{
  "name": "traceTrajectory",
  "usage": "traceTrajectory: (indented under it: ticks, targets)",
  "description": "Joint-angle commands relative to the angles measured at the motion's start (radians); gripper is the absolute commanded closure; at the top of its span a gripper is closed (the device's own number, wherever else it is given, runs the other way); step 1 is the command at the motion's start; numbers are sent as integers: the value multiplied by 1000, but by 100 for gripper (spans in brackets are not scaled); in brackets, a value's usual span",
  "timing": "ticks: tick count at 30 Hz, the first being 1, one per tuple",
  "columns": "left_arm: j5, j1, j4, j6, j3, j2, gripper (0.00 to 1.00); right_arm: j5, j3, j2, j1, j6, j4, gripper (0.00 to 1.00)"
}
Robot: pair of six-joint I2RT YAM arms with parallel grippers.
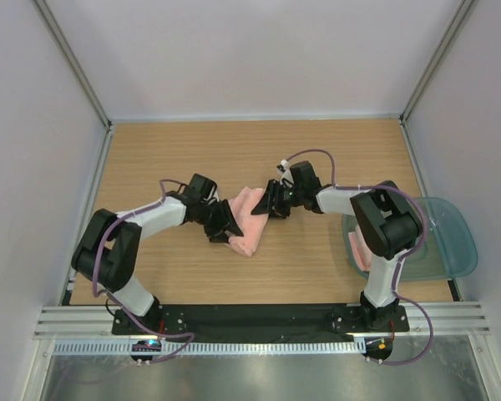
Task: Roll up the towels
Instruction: Roll the towel
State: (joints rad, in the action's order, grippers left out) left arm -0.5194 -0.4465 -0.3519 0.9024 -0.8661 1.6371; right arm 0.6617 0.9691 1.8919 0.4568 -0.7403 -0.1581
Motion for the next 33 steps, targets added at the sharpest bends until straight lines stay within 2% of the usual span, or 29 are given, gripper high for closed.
traceTrajectory:
  ticks: [1,7,10,13,15,22,33]
  targets:
    - [287,-58,-214,-106,-49,-55,51,-85,63,-1,9,79,182,59]
    - [646,-239,-363,-158,-198,-151,48,-117,126,3,34,108,304,60]
    - [818,-343,-380,-178,-237,-184,47,-132,154,4,49,119,345,59]
    - [919,-434,-387,-200,-258,-188,47,-143,174,7,60,124,371,60]
    - [949,-496,-386,-233,-280,-181,46,-146,181,9,65,128,390,60]
    - [995,-587,-369,-304,-320,-51,41,-151,212,21,80,134,423,60]
    - [932,-603,-277,-300,-268,139,33,-148,226,30,80,148,454,60]
